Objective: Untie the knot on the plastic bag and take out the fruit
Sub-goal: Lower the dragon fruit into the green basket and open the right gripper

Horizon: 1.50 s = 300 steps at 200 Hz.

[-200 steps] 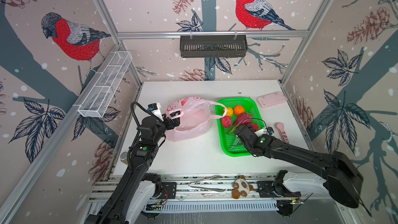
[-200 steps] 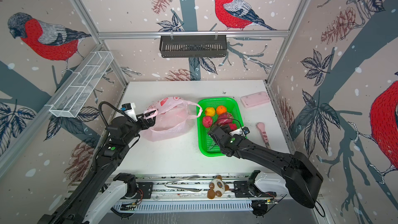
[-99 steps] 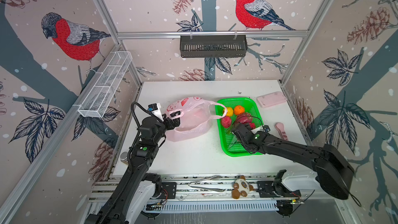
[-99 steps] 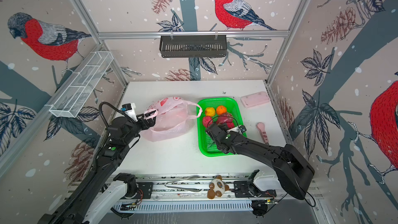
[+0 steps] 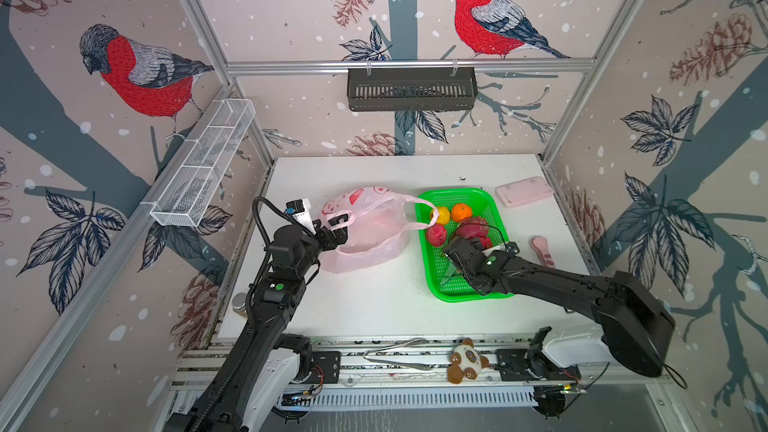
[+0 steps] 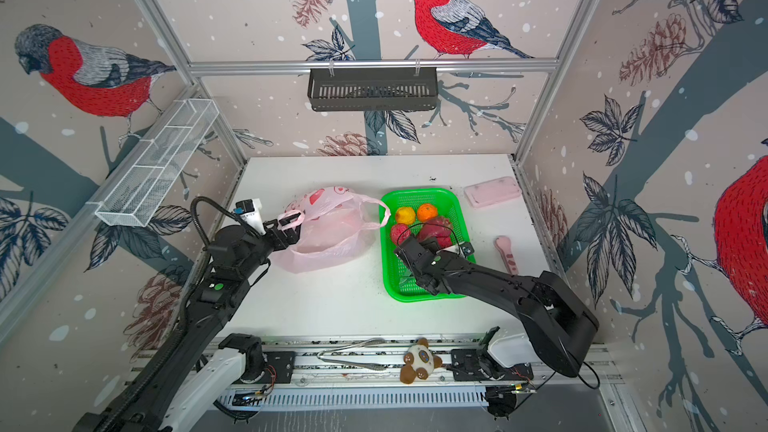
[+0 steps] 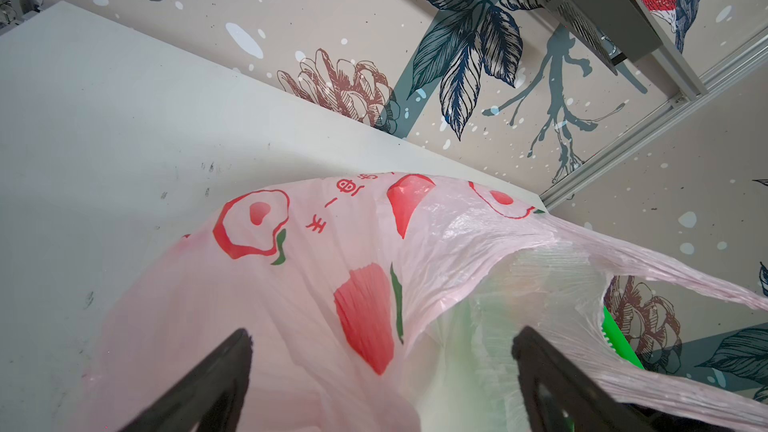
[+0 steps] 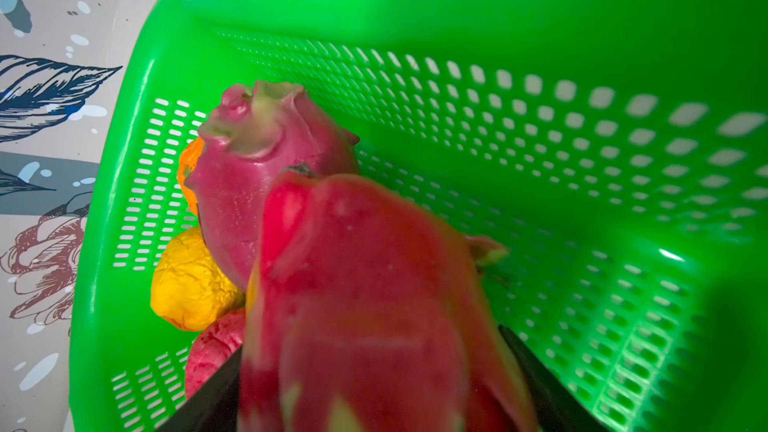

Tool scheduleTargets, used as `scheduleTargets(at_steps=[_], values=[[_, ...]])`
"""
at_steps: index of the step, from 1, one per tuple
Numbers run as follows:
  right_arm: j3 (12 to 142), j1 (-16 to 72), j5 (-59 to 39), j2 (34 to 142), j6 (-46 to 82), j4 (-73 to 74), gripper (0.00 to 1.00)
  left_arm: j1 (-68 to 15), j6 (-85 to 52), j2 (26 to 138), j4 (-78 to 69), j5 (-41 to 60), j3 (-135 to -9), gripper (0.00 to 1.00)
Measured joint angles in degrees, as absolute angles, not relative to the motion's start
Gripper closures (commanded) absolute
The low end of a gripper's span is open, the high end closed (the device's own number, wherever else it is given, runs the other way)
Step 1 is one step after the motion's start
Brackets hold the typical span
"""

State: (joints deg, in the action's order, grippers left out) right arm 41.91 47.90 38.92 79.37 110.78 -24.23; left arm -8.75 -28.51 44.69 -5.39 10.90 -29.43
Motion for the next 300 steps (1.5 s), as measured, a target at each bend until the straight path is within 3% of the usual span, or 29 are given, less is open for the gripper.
scheduleTargets(at_steps=[97,150,300], values=[[42.89,46.83,38.44,81.49,110.76,-23.99,0.14,-8.69,-28.49,44.64,-5.39,10.61,-29.43,0.02],[44.03,46.81,38.33,81.65,110.56,-23.94,0.02,-8.58,-28.49,44.62,-5.39,10.44,-29.43,0.02],[45.93,50.43,40.21,76.42,110.83,-28.95,0.0,-8.47,-28.14,43.88,-3.42,10.26,-32.69,0.02]])
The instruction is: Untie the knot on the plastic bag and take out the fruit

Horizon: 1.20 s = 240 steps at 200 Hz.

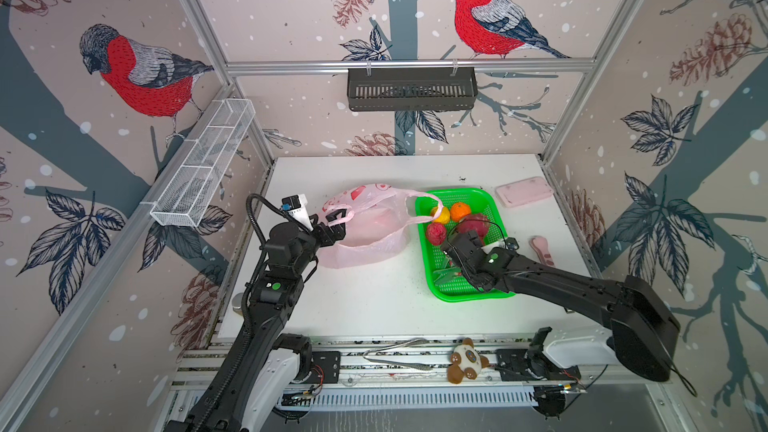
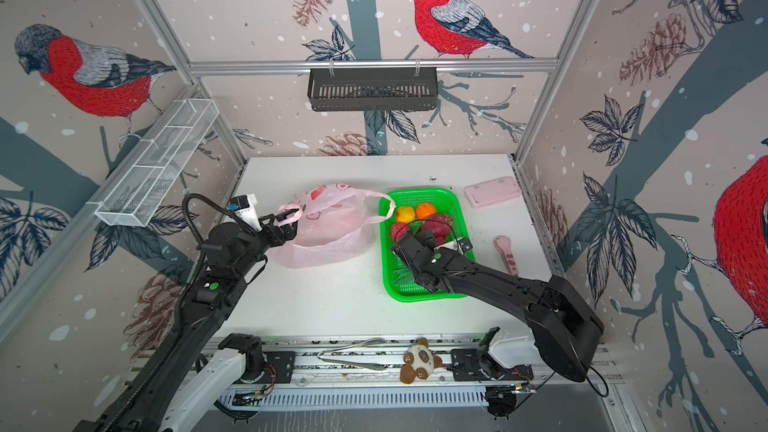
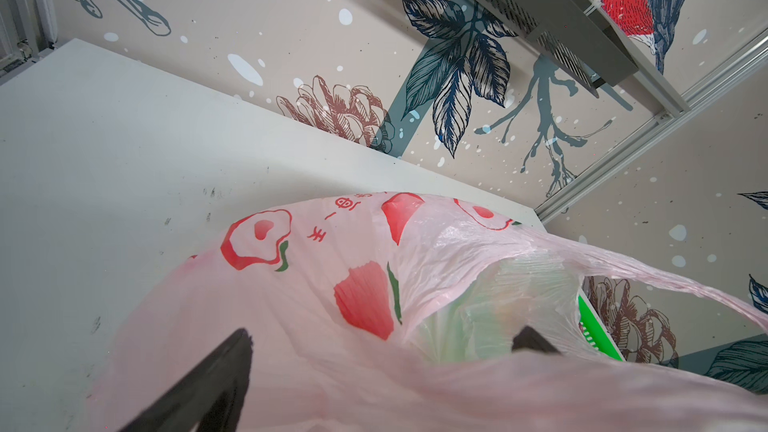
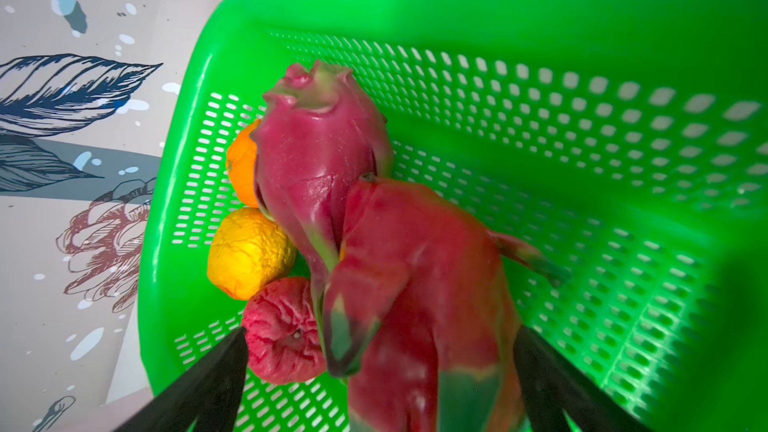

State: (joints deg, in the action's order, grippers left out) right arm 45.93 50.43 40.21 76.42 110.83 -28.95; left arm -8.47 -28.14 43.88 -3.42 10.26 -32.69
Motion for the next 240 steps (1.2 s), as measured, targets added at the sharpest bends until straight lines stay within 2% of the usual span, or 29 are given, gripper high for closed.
scheduleTargets(at_steps=[82,126,147,187,240], values=[[53.06,54.94,47.62,75.5,109.03,-37.56,0.0,-8.16,-28.12,46.7,6.0,9.85,-39.11,0.02],[56.9,56.55,51.83,74.13,102.08,-39.94,0.0,-7.75,-28.12,50.87,9.21,11.53,-40.64,0.02],[58.0,57.12,52.69,72.66,93.89,-37.41,0.01,-7.7,-26.76,54.39,11.66,12.16,-43.35,0.02],[60.86,58.98,50.72,71.09,73.01,-26.11,0.12,-7.68,-22.52,61.6,18.2,11.11,-48.97,0.02],[72.93,63.92,40.21,80.58,47.4,-13.26,0.2,-7.66,-18.48,64.99,24.8,8.78,-51.94,0.02]])
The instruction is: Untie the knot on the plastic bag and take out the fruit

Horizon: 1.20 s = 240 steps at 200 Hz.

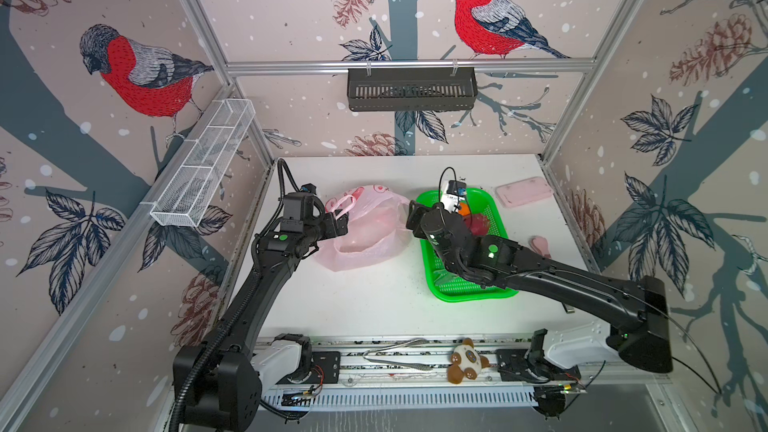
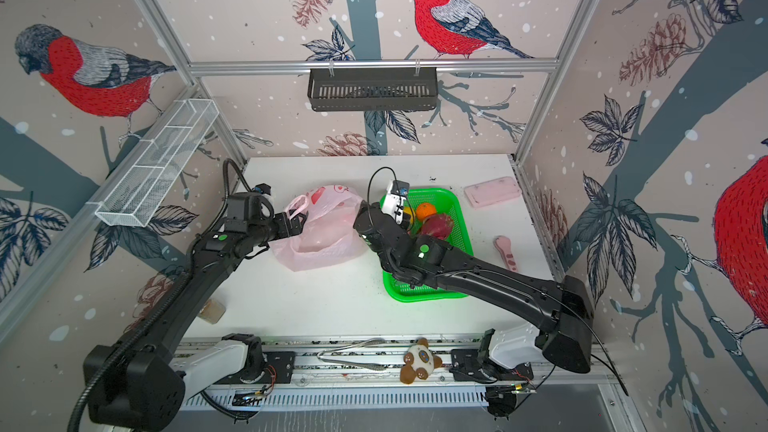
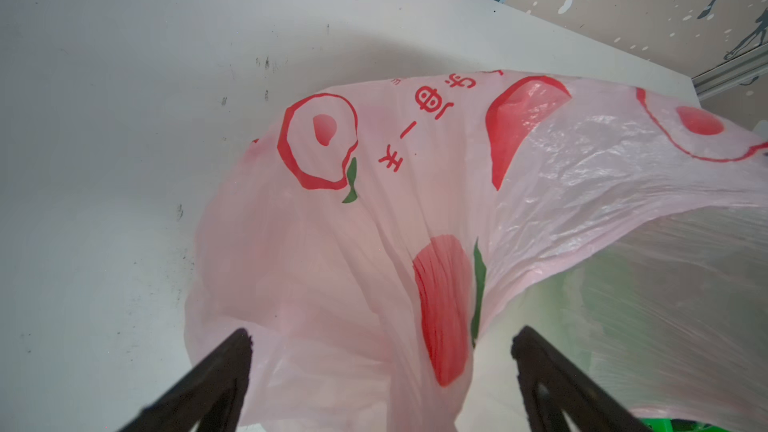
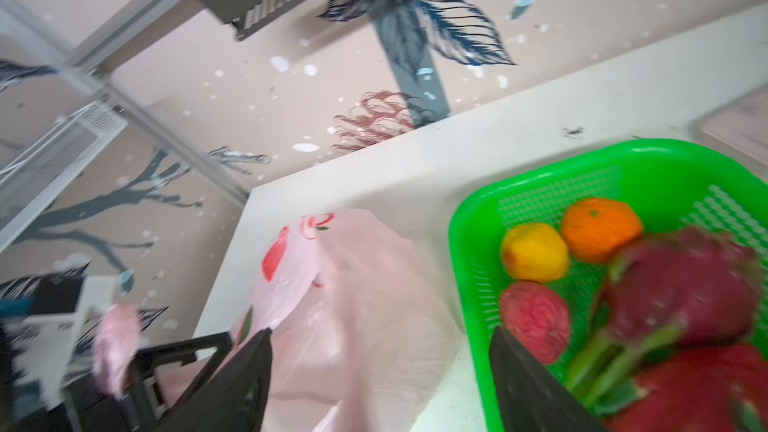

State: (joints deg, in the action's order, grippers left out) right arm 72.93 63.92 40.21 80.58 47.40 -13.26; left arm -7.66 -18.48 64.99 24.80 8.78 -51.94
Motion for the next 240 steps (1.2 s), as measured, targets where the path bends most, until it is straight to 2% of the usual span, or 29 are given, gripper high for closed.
scheduleTargets(at_steps=[48,101,131,175,210,240], values=[[83.74,65.65,29.34,90.35,34.2,-7.68,0.19,-7.66,-16.08,67.02,26.81,8.88,-54.0,0.02],[92.79,64.01,19.51,100.99,30.0,-5.13,0.2,-7.66,-15.46,65.78,26.92,10.74,-53.17,0.02],[96.29,63.44,15.0,105.19,29.85,-4.97,0.3,-7.66,-15.57,64.99,25.78,12.27,-51.55,0.02],[97.47,62.83,11.49,107.22,30.35,-3.64,0.69,-7.66,-16.53,63.68,24.18,13.5,-49.87,0.02],[98.02,62.96,8.49,107.48,31.16,-2.22,0.71,-7.66,-16.45,64.47,22.96,15.22,-49.84,0.02],[99.35,62.85,7.05,108.53,31.14,-1.45,0.68,-7.68,-15.42,62.81,22.92,17.52,-49.84,0.02]])
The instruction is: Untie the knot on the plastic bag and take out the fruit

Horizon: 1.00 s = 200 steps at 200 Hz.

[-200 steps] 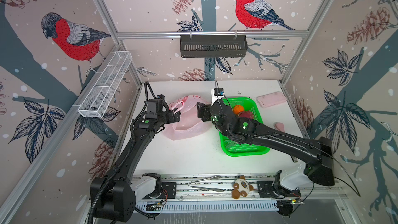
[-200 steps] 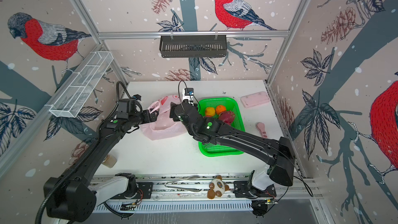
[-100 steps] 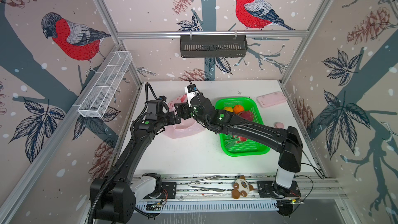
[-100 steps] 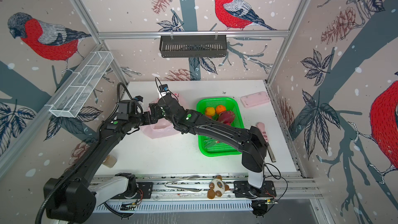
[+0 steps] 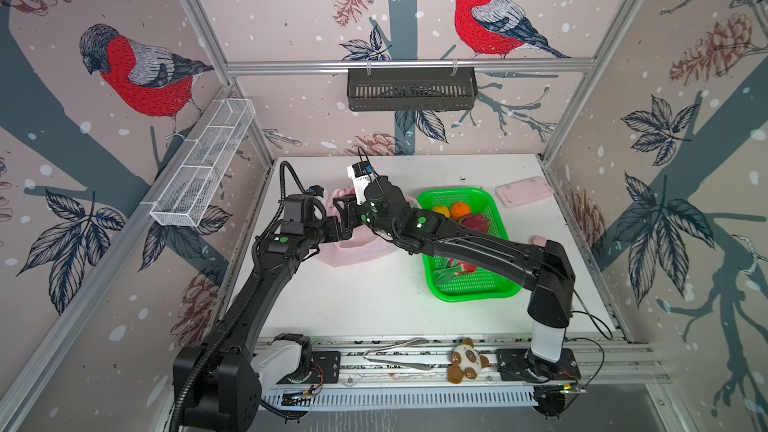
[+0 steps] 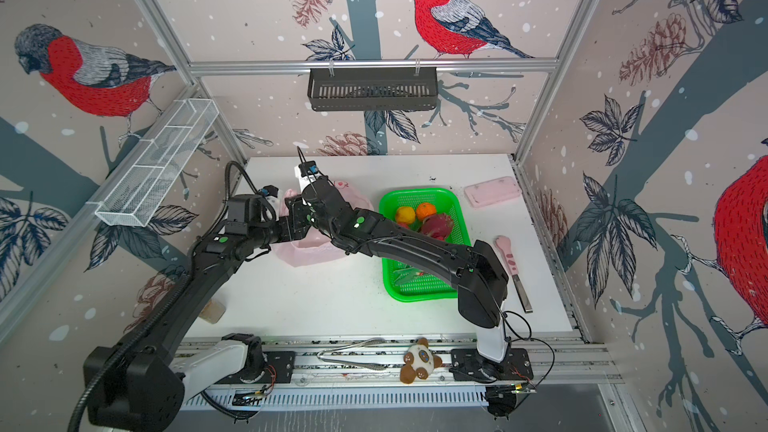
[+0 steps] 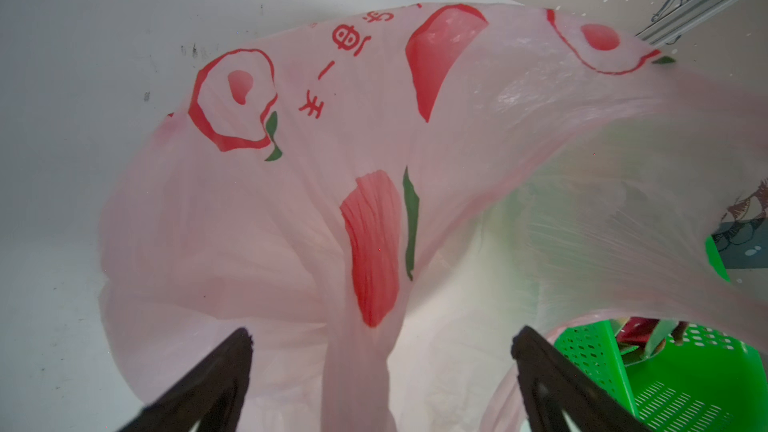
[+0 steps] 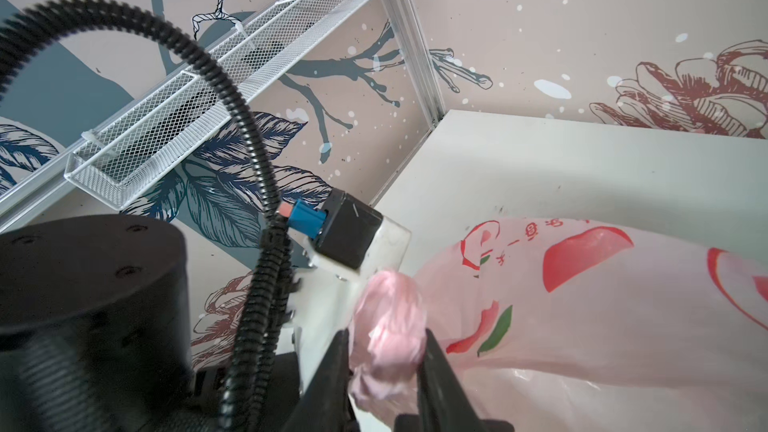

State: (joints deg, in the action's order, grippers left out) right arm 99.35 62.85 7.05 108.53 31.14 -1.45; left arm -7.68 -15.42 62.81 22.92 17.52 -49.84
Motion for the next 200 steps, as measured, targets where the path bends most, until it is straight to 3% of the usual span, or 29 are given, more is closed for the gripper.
scheduleTargets(at_steps=[56,72,108,155,200], values=[[102.87,61.95,9.21,109.71,31.11,-2.0,0.65,-7.68,-15.07,47.75,17.61,17.69,-46.52,0.02],[104.86,61.28,9.87,110.8,30.89,-3.4,0.56,-7.68,-15.07,45.74,16.67,17.76,-46.0,0.02],[107.24,61.63,12.6,110.1,28.47,-6.57,0.25,-7.68,-15.59,42.46,15.16,14.33,-44.1,0.02],[99.48,62.78,19.27,97.71,24.29,-7.11,0.0,-7.66,-17.82,35.57,9.06,7.2,-41.93,0.02],[84.42,58.28,24.1,81.89,22.0,-6.28,0.01,-7.62,-18.06,31.9,2.59,2.87,-41.74,0.02]])
